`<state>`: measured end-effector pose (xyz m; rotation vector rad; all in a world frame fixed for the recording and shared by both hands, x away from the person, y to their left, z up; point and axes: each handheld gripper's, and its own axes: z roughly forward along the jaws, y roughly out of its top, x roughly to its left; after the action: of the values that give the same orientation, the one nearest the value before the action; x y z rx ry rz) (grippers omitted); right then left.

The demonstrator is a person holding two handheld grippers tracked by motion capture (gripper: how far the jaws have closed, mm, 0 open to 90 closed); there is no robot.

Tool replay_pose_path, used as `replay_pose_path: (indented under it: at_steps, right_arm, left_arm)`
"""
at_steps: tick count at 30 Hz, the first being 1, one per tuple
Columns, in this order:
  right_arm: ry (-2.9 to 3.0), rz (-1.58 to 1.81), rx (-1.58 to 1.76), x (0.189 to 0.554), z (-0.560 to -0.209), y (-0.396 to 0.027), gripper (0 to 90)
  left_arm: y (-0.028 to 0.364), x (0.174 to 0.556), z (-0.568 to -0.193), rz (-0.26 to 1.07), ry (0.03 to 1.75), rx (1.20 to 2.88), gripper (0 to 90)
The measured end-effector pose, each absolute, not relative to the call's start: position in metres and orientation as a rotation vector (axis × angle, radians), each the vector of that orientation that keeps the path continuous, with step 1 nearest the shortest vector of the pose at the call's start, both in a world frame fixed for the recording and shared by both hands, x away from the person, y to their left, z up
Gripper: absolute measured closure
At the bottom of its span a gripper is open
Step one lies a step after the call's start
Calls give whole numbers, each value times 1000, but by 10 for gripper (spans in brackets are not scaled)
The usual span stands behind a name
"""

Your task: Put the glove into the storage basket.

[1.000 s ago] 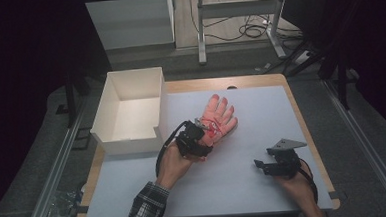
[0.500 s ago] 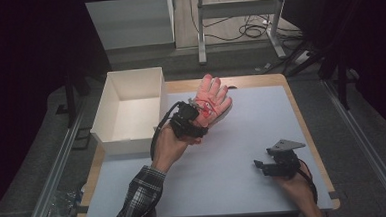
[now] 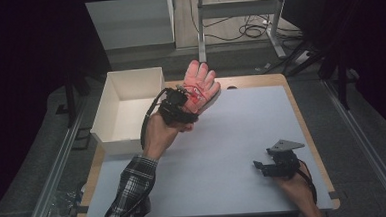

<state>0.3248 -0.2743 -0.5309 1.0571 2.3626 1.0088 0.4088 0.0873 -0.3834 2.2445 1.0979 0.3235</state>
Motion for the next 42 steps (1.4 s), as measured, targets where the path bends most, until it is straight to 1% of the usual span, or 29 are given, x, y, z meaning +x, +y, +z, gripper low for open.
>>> replay_pose_path:
  at_steps: [6, 8, 10, 16, 24, 30, 34, 42]
  right_arm:
    - [2371, 1008, 1051, 325, -531, -273, 225]
    - [2372, 1001, 1047, 325, -531, -273, 200]
    - [2362, 983, 1069, 325, -532, -272, 155]
    - [2361, 978, 1073, 326, -532, -272, 141]
    - [2359, 976, 1075, 326, -532, -273, 136]
    - [2360, 976, 1076, 326, -532, -273, 136]
    - [2360, 975, 1076, 326, -532, -273, 136]
    - [2360, 975, 1075, 326, -532, -273, 136]
  left_arm:
    - [105, 416, -368, 357, 1144, 2210, 489]
    - [112, 418, -363, 366, 1159, 2195, 489]
    - [119, 420, -359, 377, 1185, 2180, 489]
    - [143, 425, -352, 403, 1253, 2136, 489]
    - [182, 430, -353, 441, 1374, 2062, 487]
    - [208, 432, -364, 468, 1471, 2010, 483]
    - [218, 433, -375, 482, 1517, 1991, 476]
    - [226, 440, -415, 488, 1578, 1963, 464]
